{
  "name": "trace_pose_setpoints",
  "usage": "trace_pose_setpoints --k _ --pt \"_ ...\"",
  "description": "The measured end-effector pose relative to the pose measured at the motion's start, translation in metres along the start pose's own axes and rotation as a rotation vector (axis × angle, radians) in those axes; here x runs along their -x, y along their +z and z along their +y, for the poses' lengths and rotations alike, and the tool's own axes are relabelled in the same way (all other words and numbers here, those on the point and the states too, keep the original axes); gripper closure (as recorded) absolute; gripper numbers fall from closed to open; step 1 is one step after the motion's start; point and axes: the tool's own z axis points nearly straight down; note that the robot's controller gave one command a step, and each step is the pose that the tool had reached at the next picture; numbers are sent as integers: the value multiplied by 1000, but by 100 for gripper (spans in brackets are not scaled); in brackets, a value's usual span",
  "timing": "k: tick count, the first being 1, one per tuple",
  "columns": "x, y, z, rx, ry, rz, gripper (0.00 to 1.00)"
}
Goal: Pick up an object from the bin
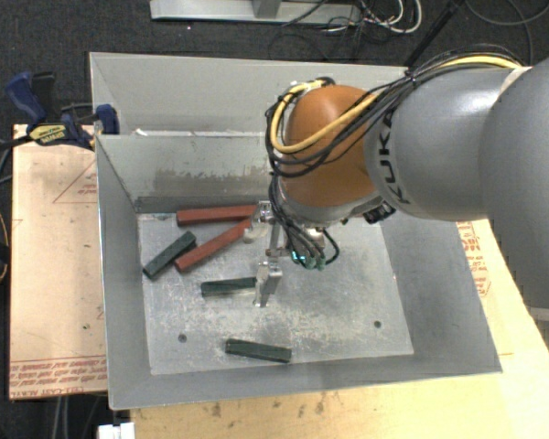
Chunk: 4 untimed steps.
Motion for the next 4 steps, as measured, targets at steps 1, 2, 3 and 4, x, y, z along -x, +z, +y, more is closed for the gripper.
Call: trace_pose_setpoints --k 1,2,3,4 --pt "2 -4 0 1 2 -7 0" --pt "4 66 15 8 51 -33 100" --pt "4 66 15 8 52 -33 100" --pt "-10 -93 12 1 -52 -16 100"
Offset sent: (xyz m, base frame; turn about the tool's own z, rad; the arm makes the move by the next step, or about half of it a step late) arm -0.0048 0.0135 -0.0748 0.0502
